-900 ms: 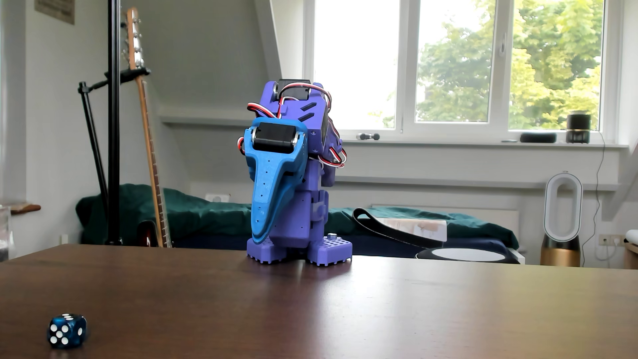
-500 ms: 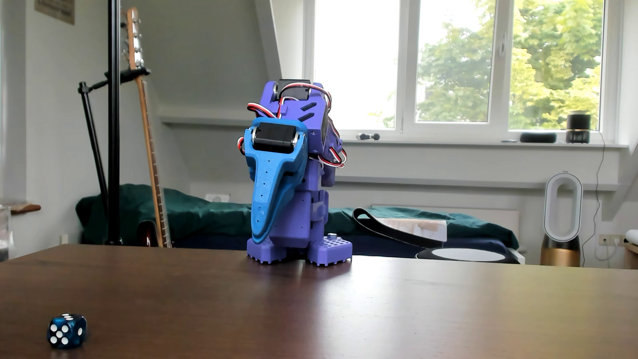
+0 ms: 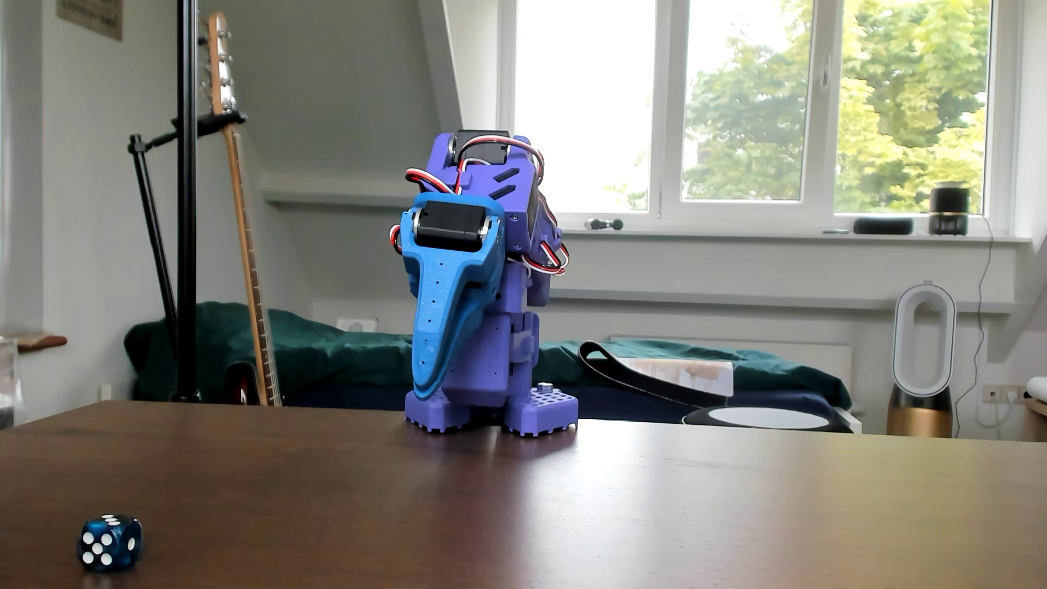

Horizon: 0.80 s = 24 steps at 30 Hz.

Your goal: Grab the blue dice

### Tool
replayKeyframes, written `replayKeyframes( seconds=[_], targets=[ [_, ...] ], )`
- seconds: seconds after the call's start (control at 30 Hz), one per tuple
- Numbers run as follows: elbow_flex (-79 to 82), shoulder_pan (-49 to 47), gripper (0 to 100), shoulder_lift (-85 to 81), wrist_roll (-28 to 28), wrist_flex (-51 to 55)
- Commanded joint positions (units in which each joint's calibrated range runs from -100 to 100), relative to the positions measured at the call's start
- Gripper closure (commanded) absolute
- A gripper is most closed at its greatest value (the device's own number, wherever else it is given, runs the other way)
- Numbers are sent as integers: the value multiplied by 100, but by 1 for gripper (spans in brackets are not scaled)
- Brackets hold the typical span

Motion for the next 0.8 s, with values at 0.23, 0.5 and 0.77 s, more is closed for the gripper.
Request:
replayKeyframes(
  seconds=[0.23, 0.5, 0.77],
  targets=[
    [-4317, -83, 98, 586, 614, 345],
    [-8159, 72, 98, 5877, 630, 1148],
    [-11188, 121, 94, 10289, 619, 1832]
  ],
)
